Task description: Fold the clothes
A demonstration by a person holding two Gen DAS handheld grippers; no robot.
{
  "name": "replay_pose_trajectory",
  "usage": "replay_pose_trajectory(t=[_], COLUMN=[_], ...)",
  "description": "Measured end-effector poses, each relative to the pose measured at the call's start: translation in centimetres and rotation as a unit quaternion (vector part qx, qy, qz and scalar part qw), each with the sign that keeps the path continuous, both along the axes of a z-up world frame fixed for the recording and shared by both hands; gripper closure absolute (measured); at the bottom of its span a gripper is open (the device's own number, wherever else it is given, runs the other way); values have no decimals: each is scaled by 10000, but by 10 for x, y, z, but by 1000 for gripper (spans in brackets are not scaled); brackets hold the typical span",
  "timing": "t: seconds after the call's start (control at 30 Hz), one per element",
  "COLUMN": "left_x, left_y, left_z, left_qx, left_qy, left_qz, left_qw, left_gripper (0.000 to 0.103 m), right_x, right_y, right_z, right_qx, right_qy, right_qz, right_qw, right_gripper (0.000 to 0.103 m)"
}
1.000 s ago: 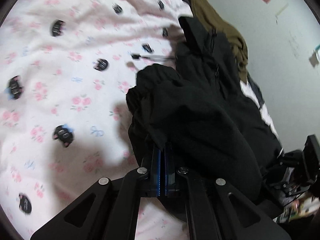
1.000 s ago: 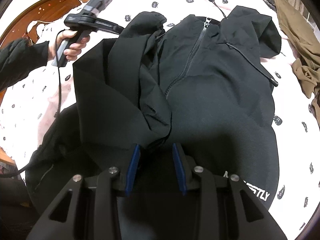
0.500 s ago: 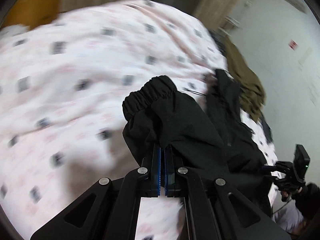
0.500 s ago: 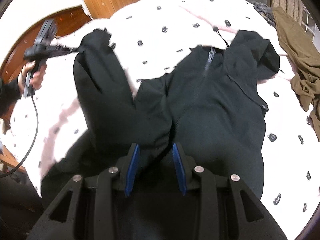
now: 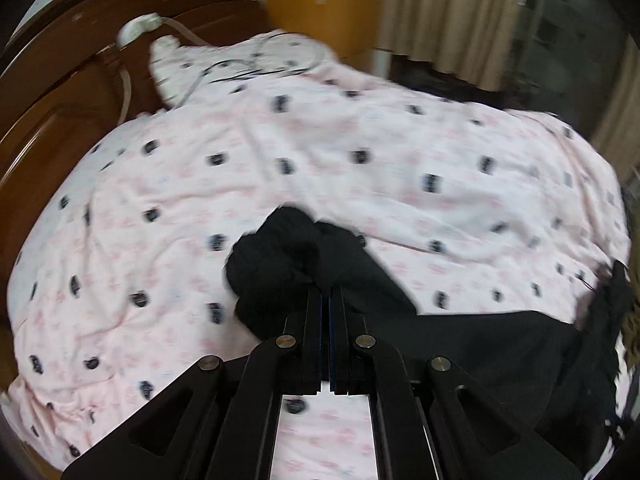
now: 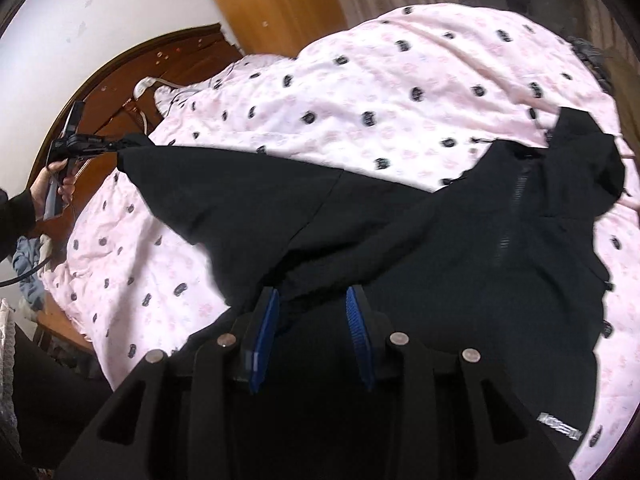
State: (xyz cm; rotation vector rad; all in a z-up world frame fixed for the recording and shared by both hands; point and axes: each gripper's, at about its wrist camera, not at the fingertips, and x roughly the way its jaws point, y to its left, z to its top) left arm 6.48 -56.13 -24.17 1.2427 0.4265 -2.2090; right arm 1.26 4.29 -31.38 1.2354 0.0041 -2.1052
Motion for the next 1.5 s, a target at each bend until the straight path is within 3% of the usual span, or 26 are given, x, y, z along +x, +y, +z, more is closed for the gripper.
replay_pose_trajectory(t=[0.23, 0.37, 0.43, 0.57, 0.7, 0.73, 0.87, 0.97, 1.1, 1.17, 1.27, 1.43, 1.5], left_x=[-33, -56, -65, -66, -44, -37, -12, -2, -19, -40, -75, -134, -152], left_y=[-20, -35, -37, -44, -59, -59, -37, 7, 93, 149, 233, 368, 432], left_z=[-52, -77, -84, -72, -77, -83, -121, -146, -155, -150, -140, -127, -119], left_qx=[-230, -149, -317, -521, -302, -224, 130, 386, 797, 828, 977, 1364, 1416], left_qy=[-492, -751, -882, -552, -388, -413, -606, -565, -471, -396, -231, -148, -169], left_qz=[-2, 220, 275, 309, 454, 441, 364, 154, -738, -1432, -2407, -3615, -4078], left_qw=[9985, 9968, 9952, 9966, 9978, 9979, 9974, 9975, 9930, 9854, 9654, 9222, 9019], left_gripper=[103, 102, 102, 101, 75, 74, 74, 74, 74, 74, 74, 73, 73], right_x=[10, 11, 10, 7, 8, 8, 6, 7, 9, 8, 3, 5, 7], right_y=[-57, -80, -86, -99, -107, -108, -102, -86, -39, -3, 67, 211, 249], right_z=[-14, -20, -25, -36, -42, -44, -46, -43, -29, -22, -11, 2, -6], right_qx=[319, 400, 454, 524, 544, 534, 568, 707, 923, 1132, 1417, 1234, 1274], right_qy=[22, -18, -67, -221, -268, -285, -339, -320, -178, -78, -57, -115, -221], right_qz=[396, 550, 553, 523, 507, 485, 248, -118, -715, -1130, -1903, -3386, -3621], right_qw=[9987, 9977, 9974, 9970, 9969, 9970, 9975, 9969, 9930, 9871, 9714, 9327, 9231], right_gripper=[67, 67, 67, 67, 67, 66, 66, 66, 64, 61, 56, 55, 55])
